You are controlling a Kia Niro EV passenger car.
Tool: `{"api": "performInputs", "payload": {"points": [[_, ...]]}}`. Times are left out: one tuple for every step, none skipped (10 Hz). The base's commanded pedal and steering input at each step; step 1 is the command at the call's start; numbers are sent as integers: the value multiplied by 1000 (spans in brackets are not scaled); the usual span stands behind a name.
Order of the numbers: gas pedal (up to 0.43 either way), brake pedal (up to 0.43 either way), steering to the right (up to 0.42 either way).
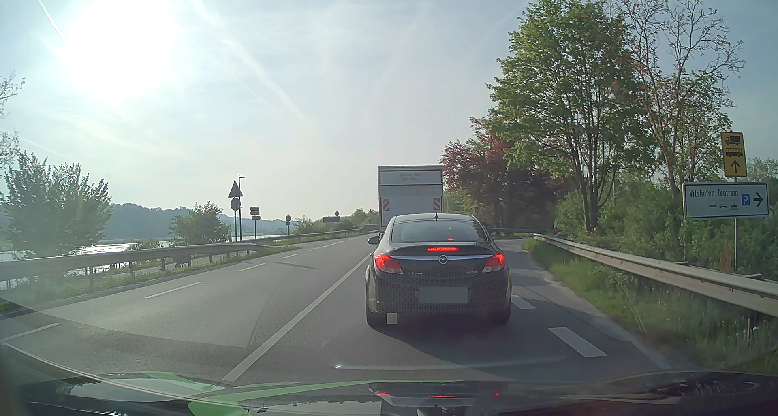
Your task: Follow the waypoints while adhering to traffic rules and regulations
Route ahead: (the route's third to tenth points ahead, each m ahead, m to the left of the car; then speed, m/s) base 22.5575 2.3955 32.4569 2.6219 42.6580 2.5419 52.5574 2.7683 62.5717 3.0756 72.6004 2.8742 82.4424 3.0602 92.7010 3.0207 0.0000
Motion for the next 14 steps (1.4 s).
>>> {"api": "performInputs", "payload": {"points": [[0,280,4],[0,280,4],[0,280,4],[0,274,4],[0,280,4],[0,280,4],[0,274,4],[0,274,4],[0,280,4],[0,280,4],[0,274,4],[0,280,4],[0,280,4],[0,280,4]]}}
